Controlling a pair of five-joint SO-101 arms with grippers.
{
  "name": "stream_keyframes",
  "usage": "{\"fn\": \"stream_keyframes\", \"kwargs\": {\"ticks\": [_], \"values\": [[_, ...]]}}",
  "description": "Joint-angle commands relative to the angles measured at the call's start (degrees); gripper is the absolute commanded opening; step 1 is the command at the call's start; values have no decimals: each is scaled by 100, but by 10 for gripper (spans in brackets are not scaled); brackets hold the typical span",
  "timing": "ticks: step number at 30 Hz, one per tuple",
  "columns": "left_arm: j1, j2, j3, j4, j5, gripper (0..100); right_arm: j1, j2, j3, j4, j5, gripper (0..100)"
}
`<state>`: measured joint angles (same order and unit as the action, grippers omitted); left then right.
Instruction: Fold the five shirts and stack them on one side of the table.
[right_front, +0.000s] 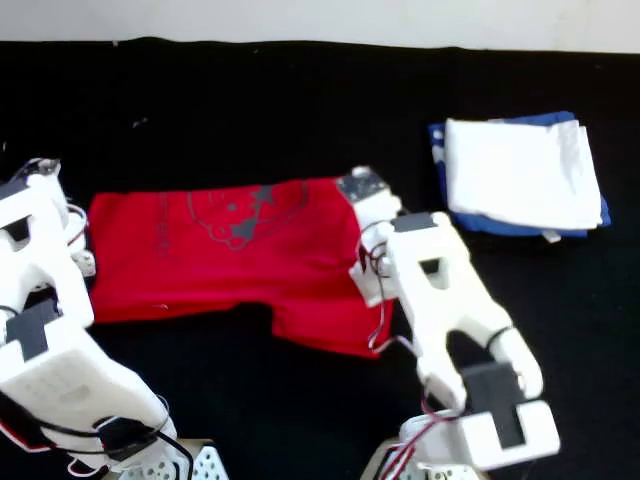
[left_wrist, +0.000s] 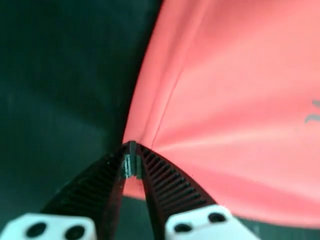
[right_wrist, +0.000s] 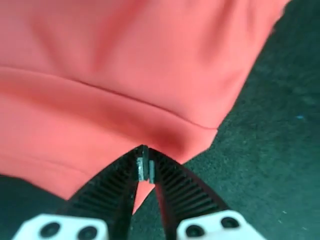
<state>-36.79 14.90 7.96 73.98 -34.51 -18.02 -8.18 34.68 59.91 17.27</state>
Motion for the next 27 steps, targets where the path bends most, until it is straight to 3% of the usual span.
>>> {"fn": "stream_keyframes", "kwargs": {"ticks": [1,6,14,18,27], "values": [[224,-1077,-66,782,-114,9,-400,-919,-251,268,53,7],[400,-2413,1103,967,-132,10,-884,-1429,-251,611,53,7],[409,-2659,3187,-1371,-132,10,-980,-1411,127,585,53,7],[400,-1921,3011,-2110,-88,10,-980,-1420,690,145,53,7],[145,-664,2211,-2066,-105,8,-945,-1411,1640,-646,79,7]]}}
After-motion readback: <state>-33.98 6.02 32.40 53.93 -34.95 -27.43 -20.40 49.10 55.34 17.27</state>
